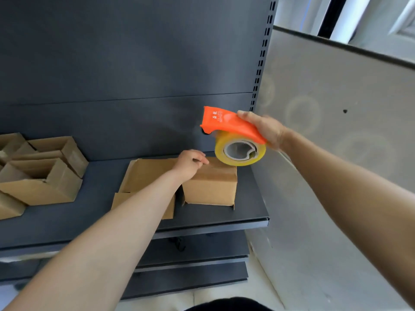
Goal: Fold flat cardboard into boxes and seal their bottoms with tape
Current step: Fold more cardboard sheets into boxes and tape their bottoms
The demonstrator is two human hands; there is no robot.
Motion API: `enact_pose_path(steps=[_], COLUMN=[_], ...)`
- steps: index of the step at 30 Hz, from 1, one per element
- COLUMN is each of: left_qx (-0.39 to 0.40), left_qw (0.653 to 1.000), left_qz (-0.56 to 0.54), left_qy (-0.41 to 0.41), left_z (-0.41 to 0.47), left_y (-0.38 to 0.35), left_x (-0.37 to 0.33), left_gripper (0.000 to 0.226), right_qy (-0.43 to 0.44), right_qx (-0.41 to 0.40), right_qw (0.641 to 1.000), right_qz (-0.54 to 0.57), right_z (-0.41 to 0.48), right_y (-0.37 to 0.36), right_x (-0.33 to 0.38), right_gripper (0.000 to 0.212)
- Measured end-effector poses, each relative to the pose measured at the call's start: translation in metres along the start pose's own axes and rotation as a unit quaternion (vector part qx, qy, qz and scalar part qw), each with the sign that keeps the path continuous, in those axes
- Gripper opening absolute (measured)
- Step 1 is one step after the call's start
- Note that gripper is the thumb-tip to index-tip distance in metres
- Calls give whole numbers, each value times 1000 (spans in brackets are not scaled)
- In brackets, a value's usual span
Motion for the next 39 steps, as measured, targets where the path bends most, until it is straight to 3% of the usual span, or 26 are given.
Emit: enact_pose_path(steps=[7, 11, 13, 16, 18, 21, 22, 26, 31, 36, 39], left_qx=[2, -27, -16, 43, 66, 47, 37, 23, 16, 2, 1], left_qw=[1000, 991, 963, 911, 917, 922, 922, 924, 933, 946, 939], left_qz=[-26, -127, -264, -390, -368, -365, -366, -358, -337, -301, -317], left_qy=[14, 10, 42, 127, 137, 119, 116, 131, 126, 117, 131], left_z=[-4, -10, -14, -17, -21, -22, -20, -19, -13, -9, -9], left_y=[18, 35, 36, 31, 31, 36, 37, 32, 24, 17, 5], left_x=[5, -2, -3, 0, 0, 3, 5, 16, 23, 22, 27], left_gripper=[34, 28, 28, 66, 62, 15, 10, 5, 23, 8, 10], right_qy=[-40, -40, -40, -37, -33, -29, -27, -30, -45, -55, -68], right_qx=[-10, 0, 4, 4, 1, 7, 9, 14, 21, 28, 24], right_qw=[999, 999, 998, 998, 997, 996, 996, 993, 990, 977, 963], right_qz=[3, -36, -46, -54, -63, -82, -89, -110, -135, -204, -260], right_z=[-12, -9, -10, -10, -8, -6, -5, -1, 0, 0, -3], right_y=[-24, -31, -35, -40, -41, -42, -42, -43, -41, -34, -30], right_x=[-21, -16, -16, -18, -16, -11, -10, -12, -14, -9, -13], right_gripper=[45, 48, 46, 41, 39, 43, 44, 52, 61, 66, 72])
Point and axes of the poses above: each hand's wrist, its own z-axis towards the middle knuckle, its own y-axis out of the back of the hand, x = y × z, the point moved 9 cm from there along z, towards the middle knuckle, and after that the axes turned 3 degrees about y, right-handed, at the moved point
